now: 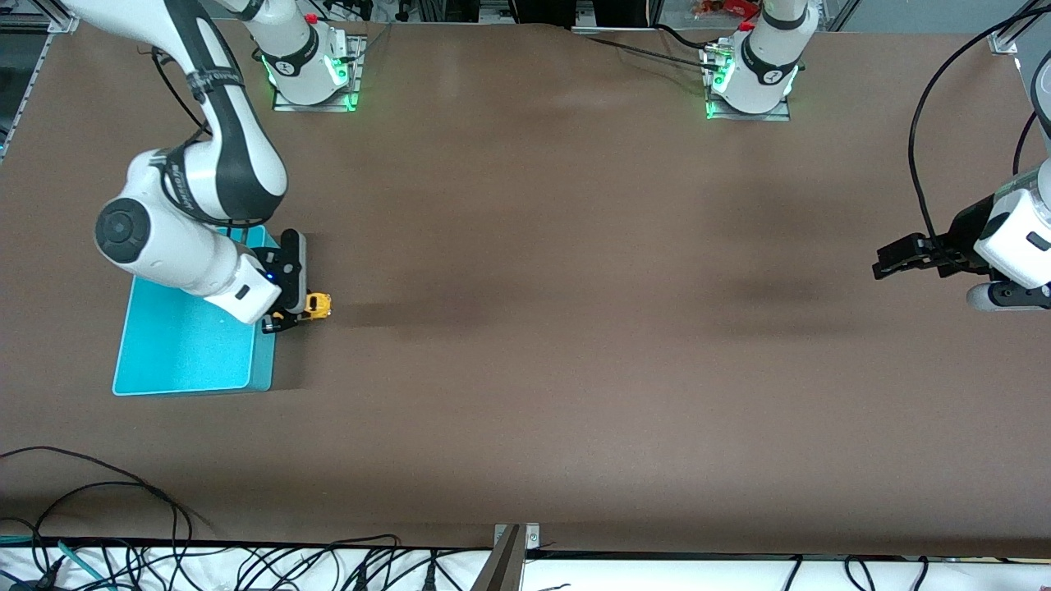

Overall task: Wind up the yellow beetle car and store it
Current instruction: 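Lift the car with the right gripper and carry it over the bin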

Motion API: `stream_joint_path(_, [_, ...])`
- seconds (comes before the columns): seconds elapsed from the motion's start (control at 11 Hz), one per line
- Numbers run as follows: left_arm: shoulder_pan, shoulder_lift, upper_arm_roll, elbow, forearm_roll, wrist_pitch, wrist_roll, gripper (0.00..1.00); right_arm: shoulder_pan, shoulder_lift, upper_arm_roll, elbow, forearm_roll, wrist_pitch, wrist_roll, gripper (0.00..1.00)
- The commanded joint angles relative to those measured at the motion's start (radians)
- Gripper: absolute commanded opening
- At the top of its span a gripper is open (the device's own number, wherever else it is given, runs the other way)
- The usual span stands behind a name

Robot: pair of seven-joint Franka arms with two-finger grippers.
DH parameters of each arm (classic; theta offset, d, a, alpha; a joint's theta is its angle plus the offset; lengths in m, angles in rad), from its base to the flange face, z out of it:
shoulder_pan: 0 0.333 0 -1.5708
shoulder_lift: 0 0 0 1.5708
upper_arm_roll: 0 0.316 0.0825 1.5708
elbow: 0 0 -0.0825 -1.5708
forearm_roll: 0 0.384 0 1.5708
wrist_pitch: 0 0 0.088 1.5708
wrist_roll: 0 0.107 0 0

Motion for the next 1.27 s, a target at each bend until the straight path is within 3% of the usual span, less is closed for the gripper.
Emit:
stream_joint_path(0.0, [0.000, -0.003, 0.001, 0.012, -0.011, -0.005, 0.027, 1.00, 0.001, -0.056, -0.052, 0.015, -0.035, -0.114, 0.012, 0.00])
stream_joint_path(0.27, [0.000, -0.003, 0.001, 0.012, -0.011, -0.005, 0.027, 1.00, -0.004, -0.174, -0.061, -0.072, -0.120, -0.192, 0.014, 0.00])
stream_joint_path(0.45, [0.000, -0.003, 0.001, 0.012, -0.011, -0.005, 0.027, 1.00, -0.054, -0.190, -0.061, -0.089, -0.168, -0.223, -0.026, 0.00])
stream_joint_path(0.82, [0.000, -0.003, 0.001, 0.012, -0.011, -0.005, 0.027, 1.00, -0.169, -0.140, -0.064, -0.093, -0.177, -0.209, -0.225, 0.00])
stream_joint_path(1.18, [0.000, -0.003, 0.001, 0.012, -0.011, -0.005, 0.027, 1.00, -0.295, -0.002, -0.063, -0.085, -0.162, -0.117, -0.450, 0.00])
